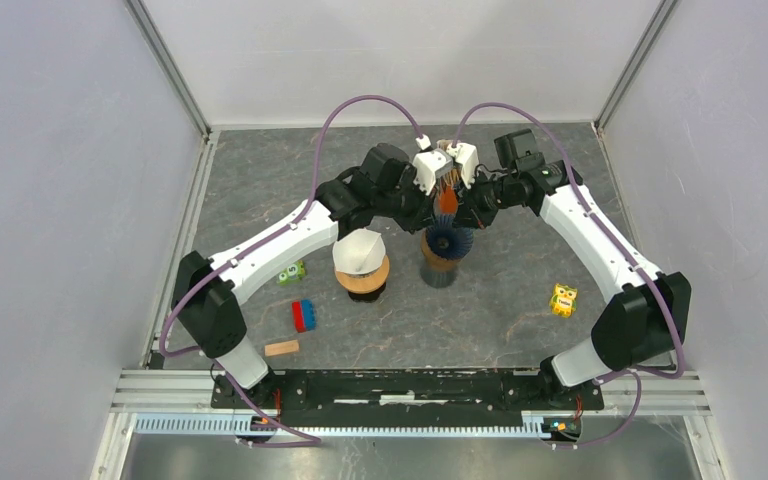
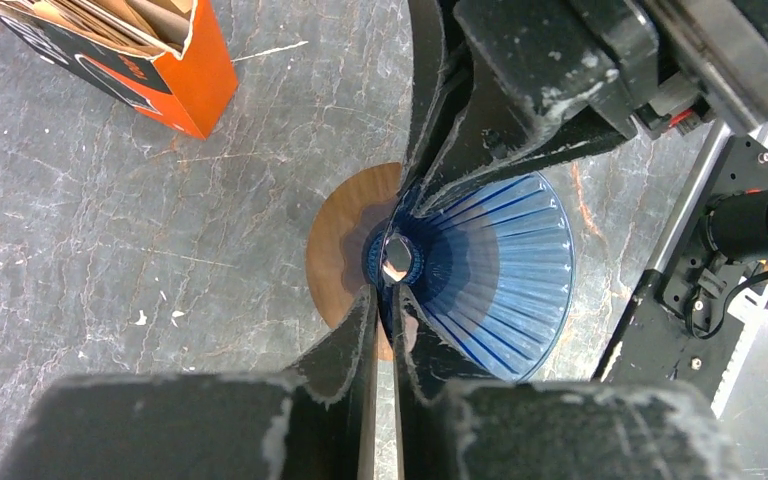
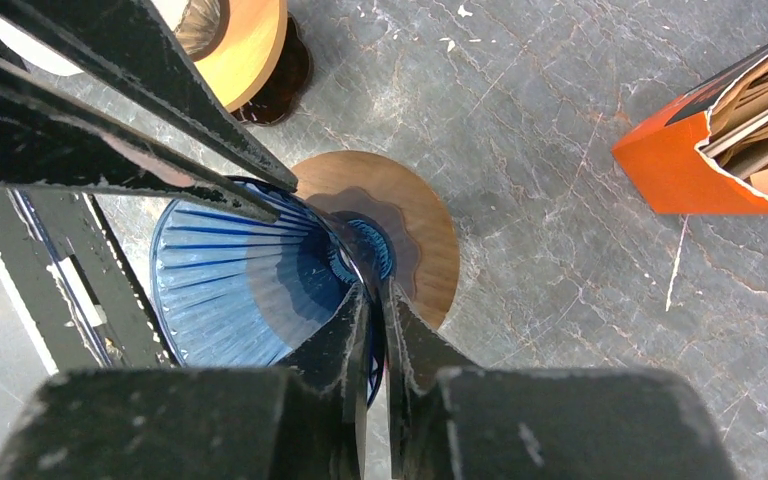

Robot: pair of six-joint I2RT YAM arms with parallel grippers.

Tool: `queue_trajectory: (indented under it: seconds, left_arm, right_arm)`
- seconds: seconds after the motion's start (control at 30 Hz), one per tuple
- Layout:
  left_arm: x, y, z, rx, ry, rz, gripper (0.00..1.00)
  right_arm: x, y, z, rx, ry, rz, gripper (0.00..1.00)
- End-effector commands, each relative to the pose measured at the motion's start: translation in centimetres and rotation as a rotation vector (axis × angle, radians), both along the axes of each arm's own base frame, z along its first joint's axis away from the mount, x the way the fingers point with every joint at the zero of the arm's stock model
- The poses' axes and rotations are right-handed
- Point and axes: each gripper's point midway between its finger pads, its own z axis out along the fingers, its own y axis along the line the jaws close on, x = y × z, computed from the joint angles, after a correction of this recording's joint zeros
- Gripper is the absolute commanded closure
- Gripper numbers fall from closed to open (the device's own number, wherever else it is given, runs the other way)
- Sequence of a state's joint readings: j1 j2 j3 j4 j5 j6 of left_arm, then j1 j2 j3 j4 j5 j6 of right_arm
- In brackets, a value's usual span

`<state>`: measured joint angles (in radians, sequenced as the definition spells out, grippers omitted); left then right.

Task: Place the coffee filter in the dripper
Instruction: Place the coffee dripper in the dripper holder.

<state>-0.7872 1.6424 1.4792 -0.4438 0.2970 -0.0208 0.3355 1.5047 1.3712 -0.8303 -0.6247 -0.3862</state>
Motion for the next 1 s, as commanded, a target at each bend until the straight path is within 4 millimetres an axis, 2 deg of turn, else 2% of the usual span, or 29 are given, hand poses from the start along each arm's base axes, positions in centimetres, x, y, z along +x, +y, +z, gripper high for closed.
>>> queue_trajectory:
  seconds: [0.0,0.07,0.5,0.67,0.97]
  left_arm:
    - [0.2,-0.8,-0.2,-0.026,0.006,0.001,0.91]
    - [0.3,-0.7,-0.2,-0.022,0.003,0.006,0.98]
    - [0.6,-0.7,-1.0,0.018,0.054,0.032,0.98]
    - [0.7,-0.3,-1.4,0.04,0.062,0.054,0.98]
    - [1.1,0.1,-1.8,0.057,0.064,0.093,0.98]
  right_arm:
    - [1.0,0.1,1.9,-0.004,-0.074,0.009,0.84]
    - [1.0,0.0,2.2,-0.012,-0.083,0.013,0.78]
    - [1.2,-1.3,3.2,-0.031,-0.137,0.001,0.48]
    - [1.2,-1.8,3.1,-0.032,-0.141,-0.009,0.49]
    - [1.3,-0.9,2.9,0.022,-0.091,0.003,0.73]
